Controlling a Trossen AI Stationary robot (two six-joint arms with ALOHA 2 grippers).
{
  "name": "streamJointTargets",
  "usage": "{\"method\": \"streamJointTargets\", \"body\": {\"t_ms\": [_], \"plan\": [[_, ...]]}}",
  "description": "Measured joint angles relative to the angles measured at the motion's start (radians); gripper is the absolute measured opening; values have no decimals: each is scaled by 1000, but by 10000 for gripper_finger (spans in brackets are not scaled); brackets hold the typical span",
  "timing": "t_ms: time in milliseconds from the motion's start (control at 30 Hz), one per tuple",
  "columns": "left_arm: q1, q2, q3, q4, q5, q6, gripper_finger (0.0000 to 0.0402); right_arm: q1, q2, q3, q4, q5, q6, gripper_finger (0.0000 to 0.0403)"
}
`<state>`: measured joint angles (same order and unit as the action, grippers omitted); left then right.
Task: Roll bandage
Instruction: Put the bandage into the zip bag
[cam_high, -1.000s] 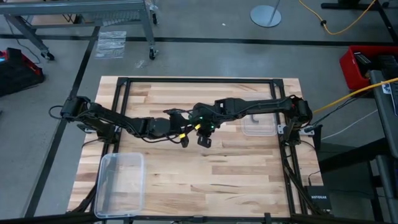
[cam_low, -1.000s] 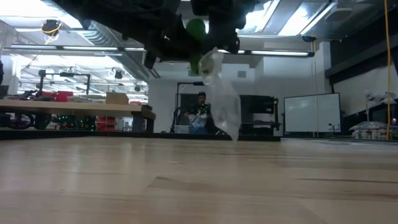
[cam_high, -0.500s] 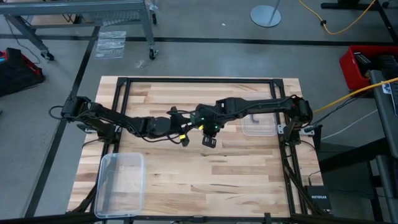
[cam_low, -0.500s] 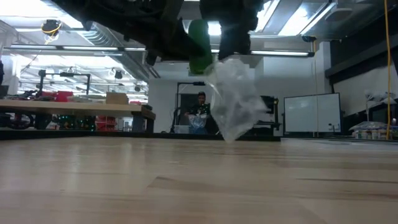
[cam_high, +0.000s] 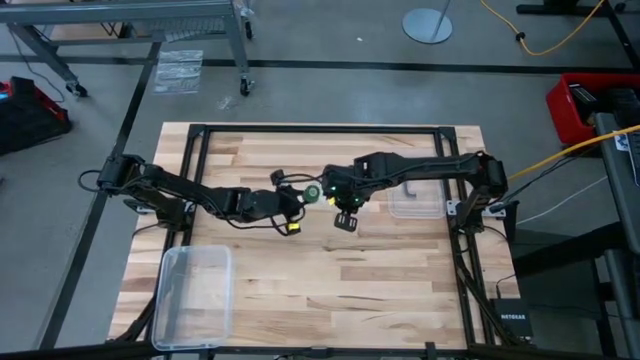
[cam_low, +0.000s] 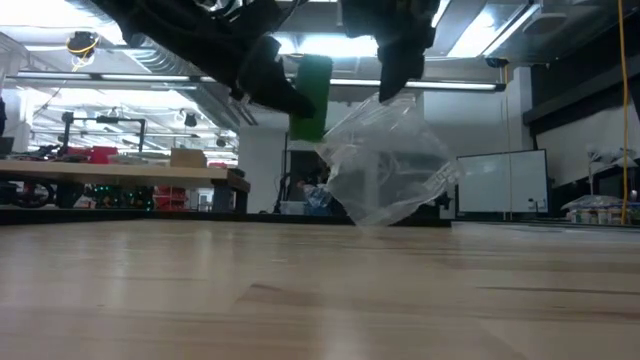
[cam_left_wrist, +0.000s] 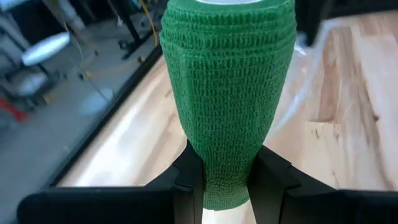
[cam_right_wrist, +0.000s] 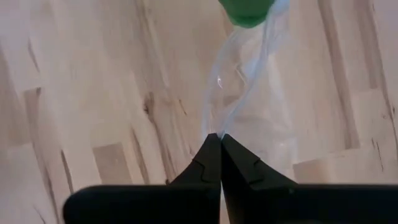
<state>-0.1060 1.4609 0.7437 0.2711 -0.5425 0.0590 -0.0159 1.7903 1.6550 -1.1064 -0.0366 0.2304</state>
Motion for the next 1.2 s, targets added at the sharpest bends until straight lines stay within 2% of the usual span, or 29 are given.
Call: {"method": "streamJointTargets", "body": {"t_ms": [200, 500, 867, 1200], "plan": [[-6, 0, 25, -2, 0, 155, 77, -49, -21, 0, 7, 29, 0, 1], [9, 1, 27, -83, 4, 123, 74, -70, -22, 0, 84, 63, -3, 1], [15, 44, 26, -97, 35, 119, 74, -70, -23, 1, 234, 17, -10, 1], [36, 86, 26, -104, 44, 15, 74, -69, -23, 1, 252, -120, 0, 1]]}}
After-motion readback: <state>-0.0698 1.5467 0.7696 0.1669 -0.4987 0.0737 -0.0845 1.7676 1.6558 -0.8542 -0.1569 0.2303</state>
